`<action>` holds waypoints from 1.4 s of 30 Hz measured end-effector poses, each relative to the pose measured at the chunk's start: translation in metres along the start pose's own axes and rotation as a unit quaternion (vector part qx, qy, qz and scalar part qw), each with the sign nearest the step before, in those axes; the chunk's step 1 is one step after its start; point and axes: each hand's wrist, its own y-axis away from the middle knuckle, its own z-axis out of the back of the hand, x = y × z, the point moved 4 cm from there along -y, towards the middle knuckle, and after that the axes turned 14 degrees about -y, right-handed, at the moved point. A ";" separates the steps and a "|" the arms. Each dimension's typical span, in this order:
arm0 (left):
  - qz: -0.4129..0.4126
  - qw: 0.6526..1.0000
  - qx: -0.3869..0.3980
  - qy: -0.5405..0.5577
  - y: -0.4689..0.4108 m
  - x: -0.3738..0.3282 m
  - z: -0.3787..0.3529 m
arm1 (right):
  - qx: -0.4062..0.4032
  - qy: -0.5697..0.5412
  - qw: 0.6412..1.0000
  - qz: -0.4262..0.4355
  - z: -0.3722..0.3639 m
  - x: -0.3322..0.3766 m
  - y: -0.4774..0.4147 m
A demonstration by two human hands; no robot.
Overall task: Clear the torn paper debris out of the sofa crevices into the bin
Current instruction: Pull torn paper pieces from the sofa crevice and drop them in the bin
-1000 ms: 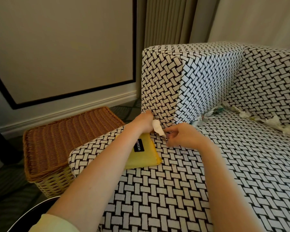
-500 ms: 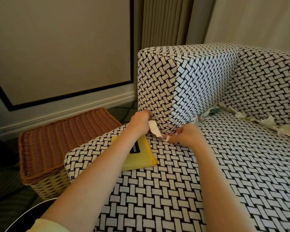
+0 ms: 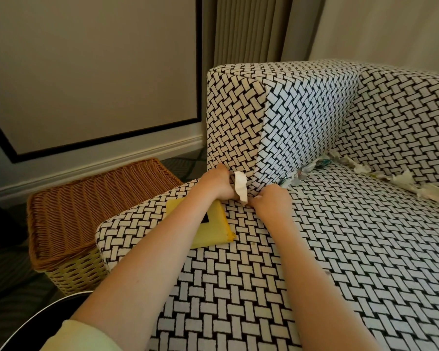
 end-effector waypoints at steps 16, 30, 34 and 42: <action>0.039 0.999 0.003 -0.010 -0.006 0.000 -0.013 | 0.069 0.123 0.987 0.072 0.005 0.008 0.003; -0.022 0.999 -0.043 0.019 0.002 0.005 -0.013 | 0.132 0.005 0.990 0.042 0.016 0.003 0.001; -0.038 0.999 -0.017 0.034 0.003 0.004 -0.012 | 0.142 -0.057 0.987 0.055 0.021 -0.001 -0.001; -0.067 0.997 0.029 -0.025 0.007 -0.003 -0.003 | 0.182 -0.092 0.979 0.033 0.027 0.000 0.002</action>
